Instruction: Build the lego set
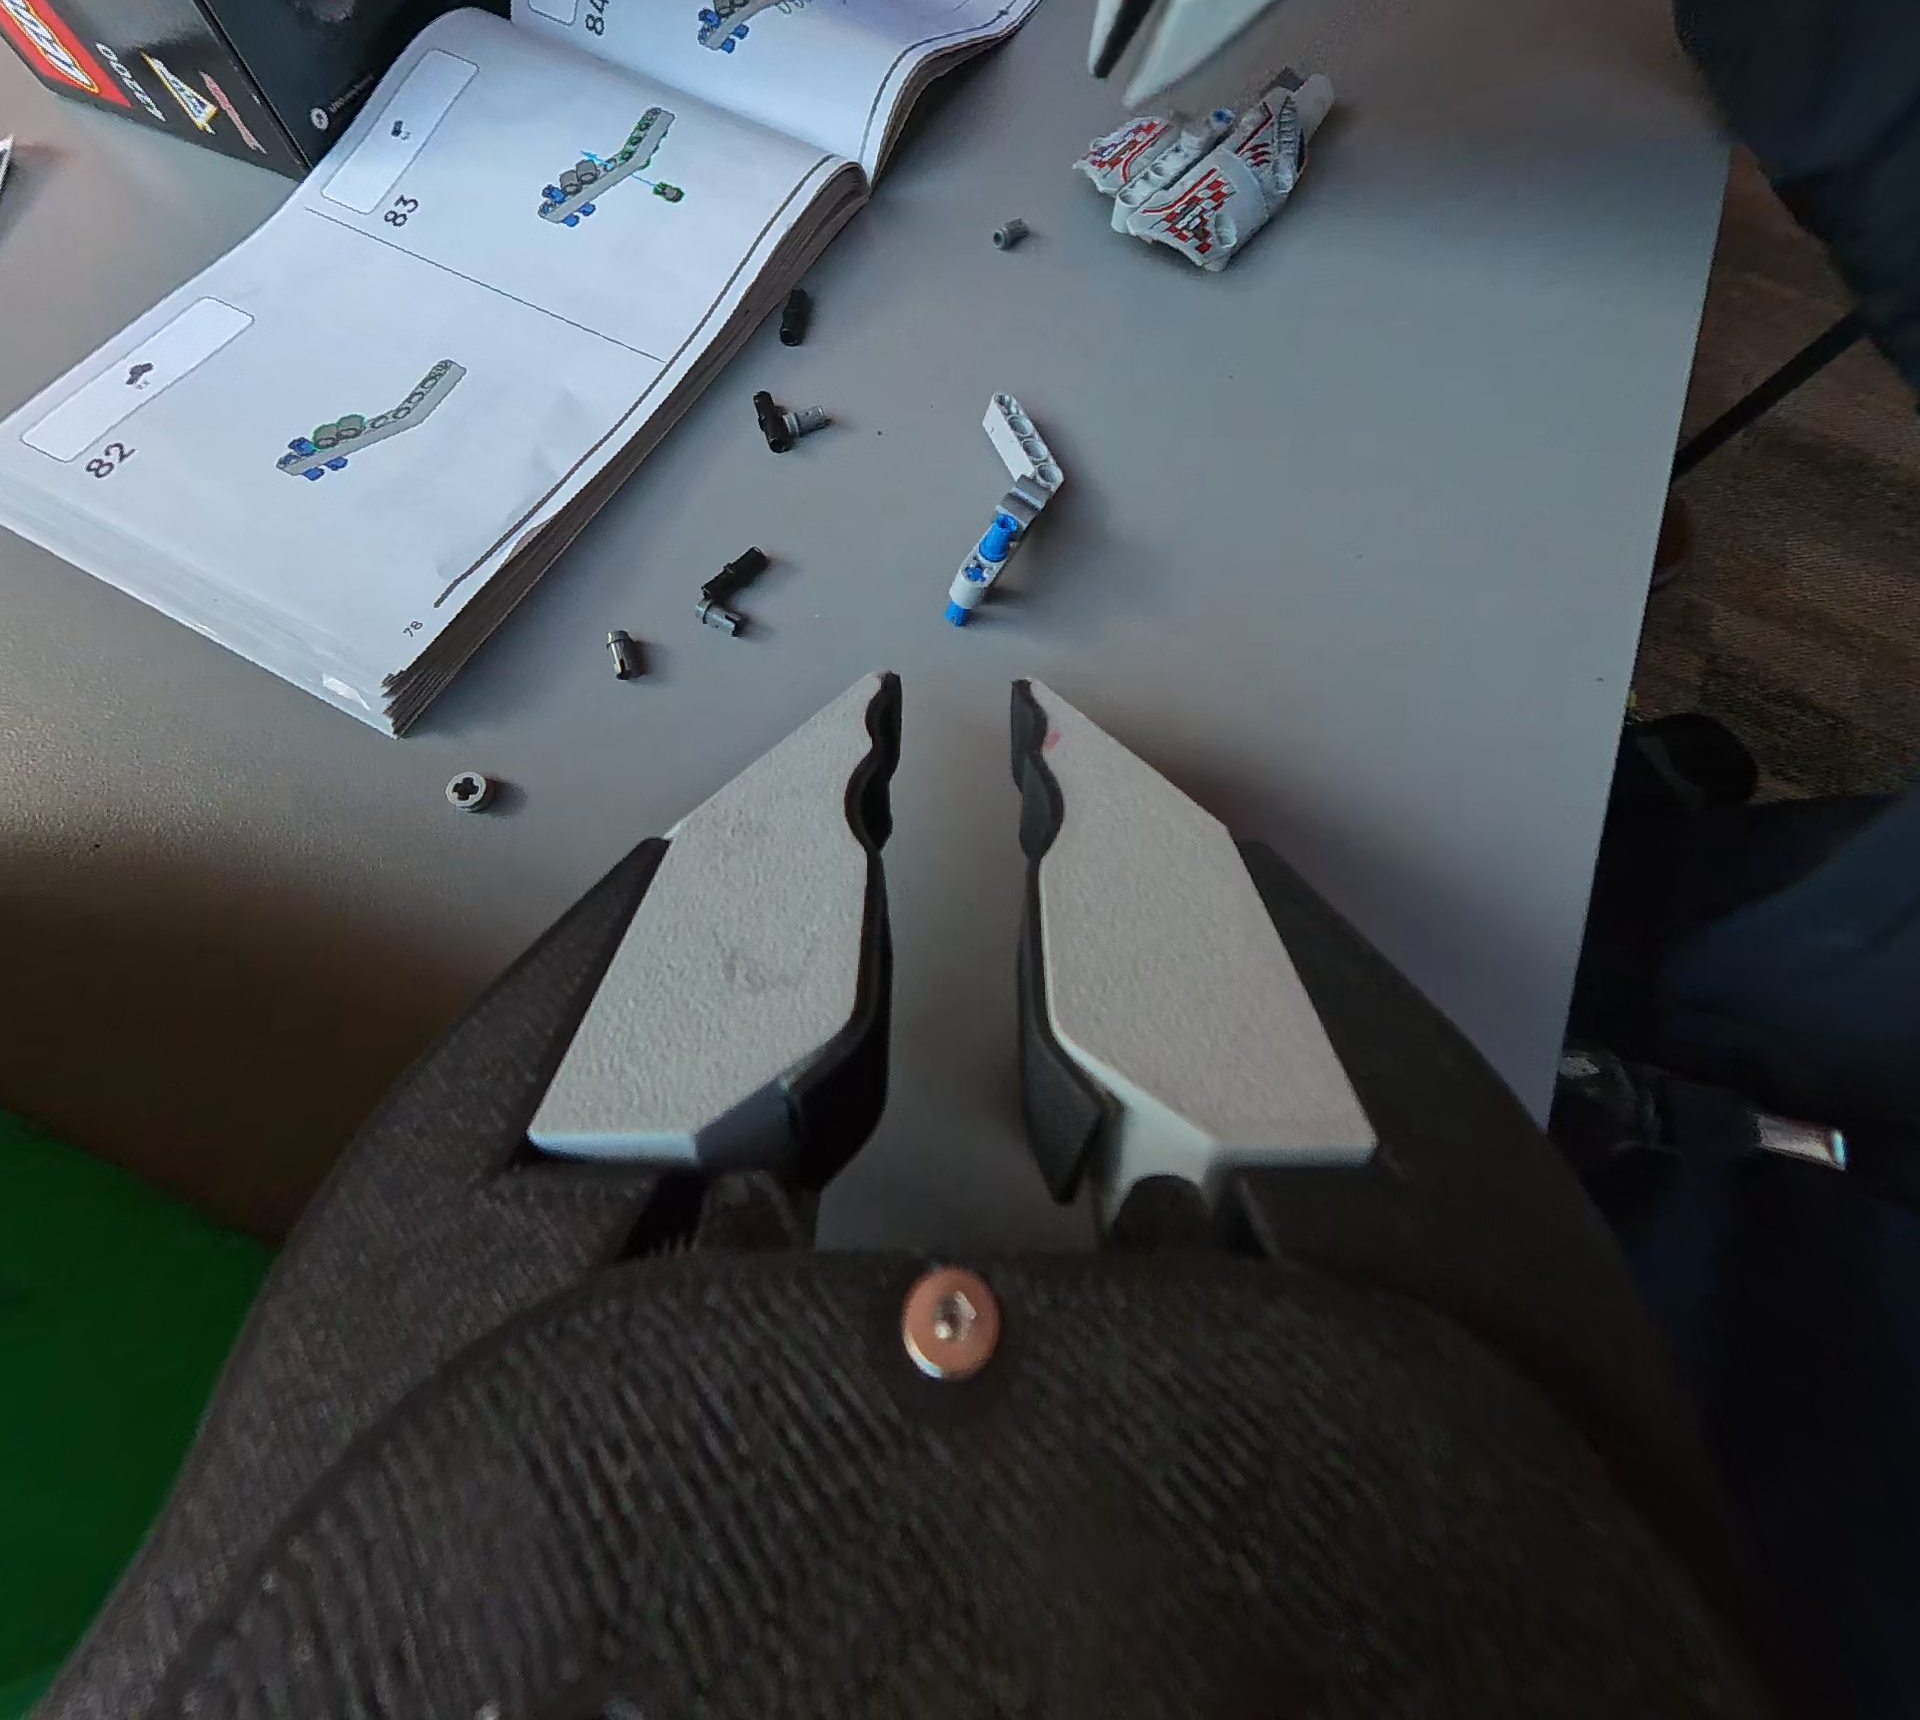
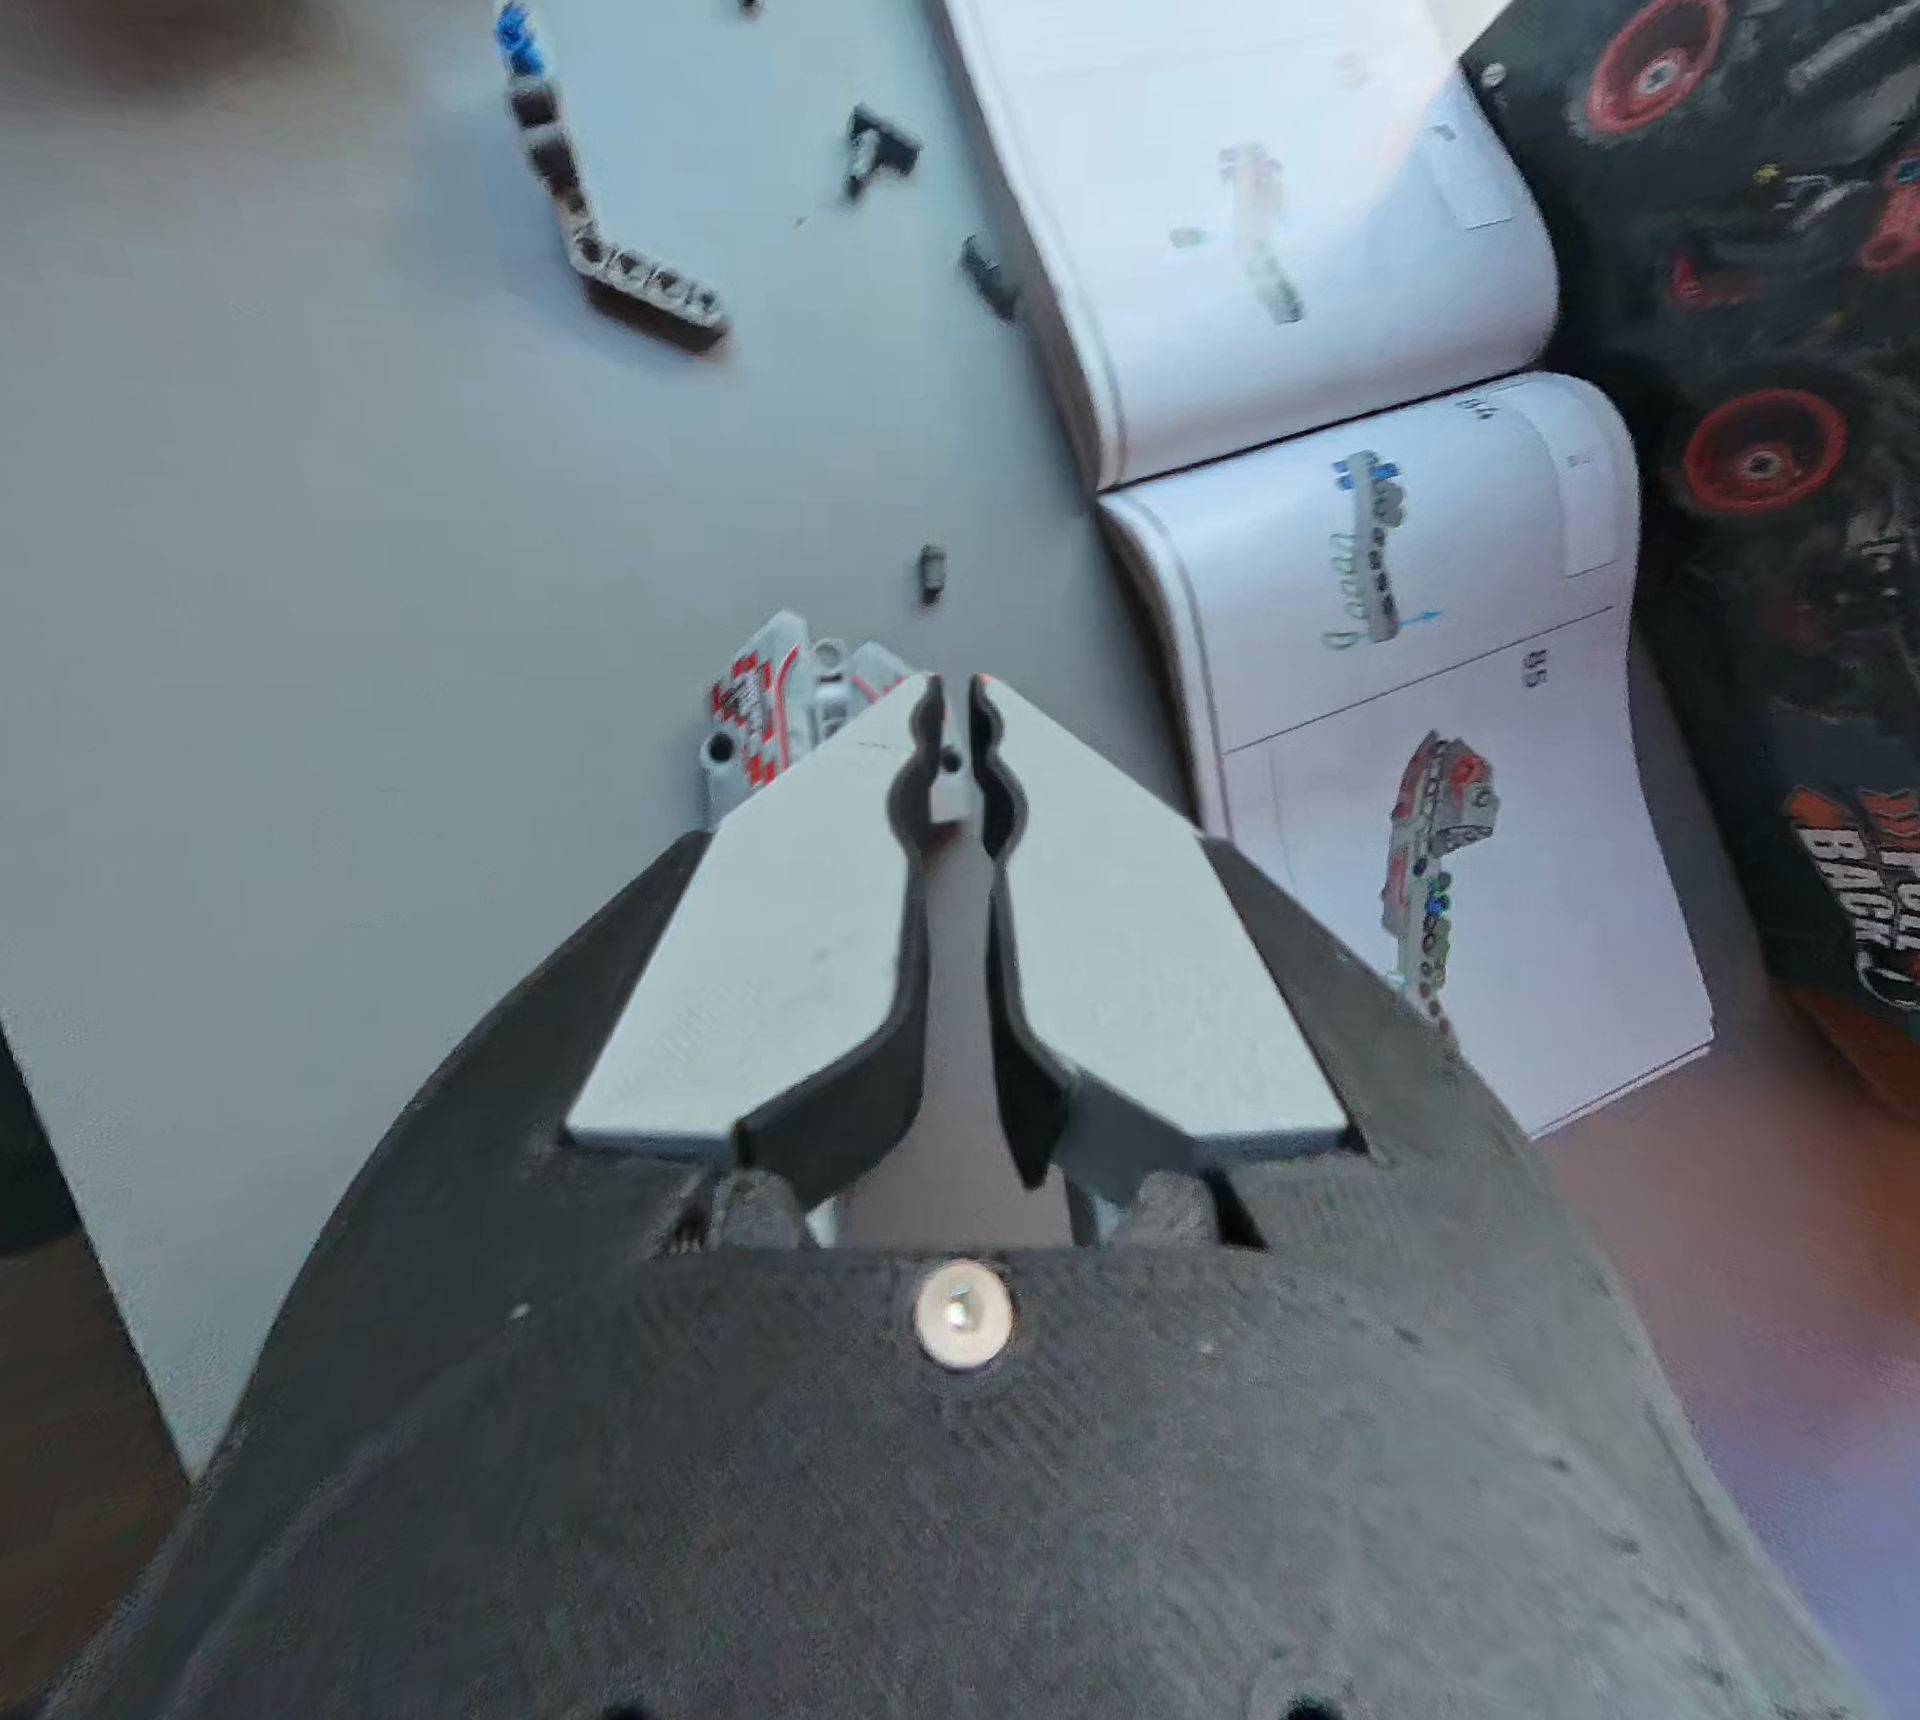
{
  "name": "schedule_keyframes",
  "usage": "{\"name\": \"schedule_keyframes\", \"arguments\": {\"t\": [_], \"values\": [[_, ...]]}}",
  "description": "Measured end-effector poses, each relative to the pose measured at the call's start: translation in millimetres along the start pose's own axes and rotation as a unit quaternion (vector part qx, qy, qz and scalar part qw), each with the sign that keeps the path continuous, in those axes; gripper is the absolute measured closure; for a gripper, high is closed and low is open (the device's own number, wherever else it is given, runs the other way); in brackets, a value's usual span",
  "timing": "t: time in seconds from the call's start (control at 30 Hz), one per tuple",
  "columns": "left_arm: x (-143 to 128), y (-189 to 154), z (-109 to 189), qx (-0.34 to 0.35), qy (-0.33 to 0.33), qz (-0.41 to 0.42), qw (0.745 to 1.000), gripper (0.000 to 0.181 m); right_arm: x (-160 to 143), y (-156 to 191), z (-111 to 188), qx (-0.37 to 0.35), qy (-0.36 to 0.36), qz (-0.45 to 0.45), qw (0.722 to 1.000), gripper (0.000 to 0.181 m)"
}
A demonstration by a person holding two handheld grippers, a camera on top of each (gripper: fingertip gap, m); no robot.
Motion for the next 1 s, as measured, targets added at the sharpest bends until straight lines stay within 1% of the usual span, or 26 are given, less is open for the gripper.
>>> {"name": "schedule_keyframes", "arguments": {"t": [0.07, 0.17, 0.27, 0.37, 0.57, 0.67, 0.73, 0.8, 0.9, 1.0], "values": [[-0.2, -0.1, -0.3, 0.001, 0.002, -0.001, 1.000, 0.163, 7.8, -10.7, -5.8, 0.011, 0.000, -0.021, 1.000, 0.181], [-0.7, 0.4, 0.1, 0.001, 0.003, 0.002, 1.000, 0.163, 14.8, -18.1, -16.2, 0.023, 0.029, -0.009, 0.999, 0.181], [-0.6, 1.5, 1.8, -0.001, -0.004, 0.007, 1.000, 0.163, 15.5, -21.1, -26.1, 0.036, 0.057, -0.007, 0.998, 0.181], [-0.5, 1.7, 2.5, -0.003, -0.006, 0.009, 1.000, 0.163, 13.7, -22.8, -36.7, 0.028, 0.070, -0.007, 0.997, 0.181], [-0.4, 0.2, 2.8, -0.007, -0.007, 0.005, 1.000, 0.163, 16.0, -22.4, -45.8, 0.037, 0.027, -0.008, 0.999, 0.181], [-0.4, -0.1, 3.3, -0.009, -0.008, 0.006, 1.000, 0.162, 18.2, -21.4, -46.0, 0.035, 0.031, 0.002, 0.999, 0.181], [-0.6, -0.1, 4.2, -0.009, -0.010, 0.007, 1.000, 0.163, 19.0, -21.3, -42.6, 0.036, 0.021, 0.005, 0.999, 0.181], [-0.5, 0.1, 5.1, -0.011, -0.013, 0.009, 1.000, 0.163, 17.4, -25.6, -40.3, 0.023, 0.023, -0.002, 0.999, 0.181], [-0.3, -0.2, 5.3, -0.016, -0.015, 0.012, 1.000, 0.162, 20.3, -28.3, -46.3, 0.015, 0.019, -0.011, 1.000, 0.179], [-0.6, -0.7, 5.2, -0.016, -0.013, 0.010, 1.000, 0.162, 27.2, -25.5, -56.3, -0.014, 0.025, 0.014, 0.999, 0.181]]}}
Point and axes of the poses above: each gripper's, where its closed fingertips meet, z back along the fingers, x out of its top, y = z × x across the jaws, the point moved 10 cm from there along z, back along the fingers, and after that the axes turned 2 degrees about -z, right-handed, at the moved point
